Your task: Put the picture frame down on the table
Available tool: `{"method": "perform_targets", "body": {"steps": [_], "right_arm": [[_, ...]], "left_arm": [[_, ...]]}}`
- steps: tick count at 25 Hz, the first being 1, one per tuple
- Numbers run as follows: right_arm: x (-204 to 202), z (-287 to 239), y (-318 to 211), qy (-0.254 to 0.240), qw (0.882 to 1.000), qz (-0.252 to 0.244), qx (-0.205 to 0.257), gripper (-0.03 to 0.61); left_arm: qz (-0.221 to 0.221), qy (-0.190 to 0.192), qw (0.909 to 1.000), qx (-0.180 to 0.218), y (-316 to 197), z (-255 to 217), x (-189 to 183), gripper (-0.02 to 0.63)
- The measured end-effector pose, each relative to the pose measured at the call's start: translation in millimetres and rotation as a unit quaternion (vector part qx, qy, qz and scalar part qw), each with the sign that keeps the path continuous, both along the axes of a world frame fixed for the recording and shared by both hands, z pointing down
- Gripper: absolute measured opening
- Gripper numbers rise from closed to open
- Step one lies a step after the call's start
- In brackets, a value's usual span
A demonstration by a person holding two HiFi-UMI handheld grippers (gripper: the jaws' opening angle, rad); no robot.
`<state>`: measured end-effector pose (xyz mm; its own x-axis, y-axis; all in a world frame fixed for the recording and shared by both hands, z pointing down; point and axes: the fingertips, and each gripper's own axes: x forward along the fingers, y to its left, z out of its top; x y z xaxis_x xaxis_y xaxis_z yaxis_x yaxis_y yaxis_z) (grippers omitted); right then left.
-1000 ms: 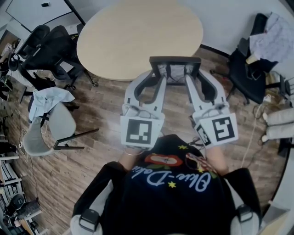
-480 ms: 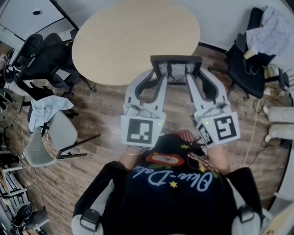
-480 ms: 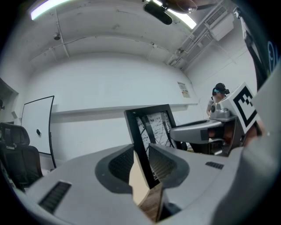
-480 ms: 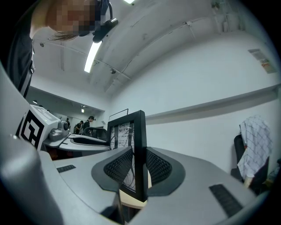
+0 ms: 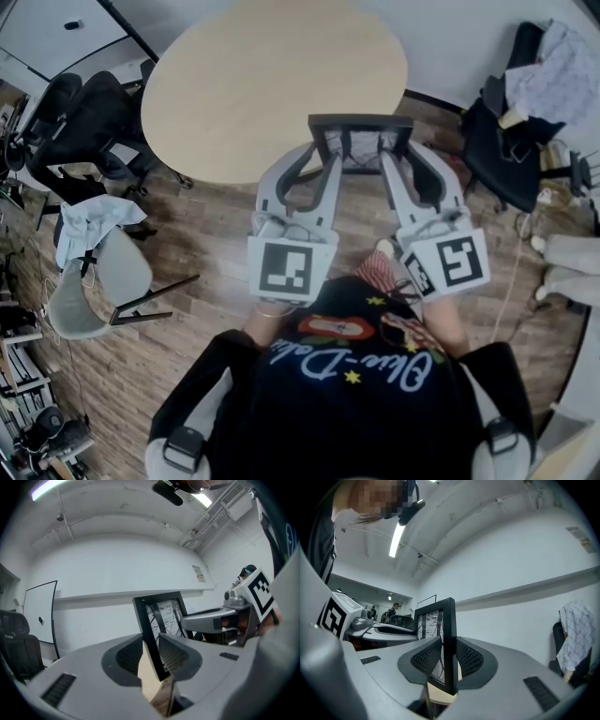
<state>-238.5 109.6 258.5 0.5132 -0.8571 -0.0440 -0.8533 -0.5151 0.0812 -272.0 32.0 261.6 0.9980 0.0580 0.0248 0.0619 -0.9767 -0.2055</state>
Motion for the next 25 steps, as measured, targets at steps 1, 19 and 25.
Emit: {"method": "perform_targets", "body": {"steps": [1,19,25], "right_arm": [[5.6,0.1,0.5,-0.003,1.000,-0.004,0.001,0.077],[134.3,5.5,32.8,-0.020,0.999,-0.038,0.007,0.077],[171.1,5.6,54.6,-0.026,0.999,-0.035,0.015,0.077]], "left_arm": [[-0.004,0.000,1.0000,-0.001,1.1,0.5,5.2,0.094],[-0.042,-0.017,0.9989,0.010,35.6,3.9,128.9,0.094],[-0.039,-0.017,0.9991,0.004,57.6,3.7,167.8,0.094]]}}
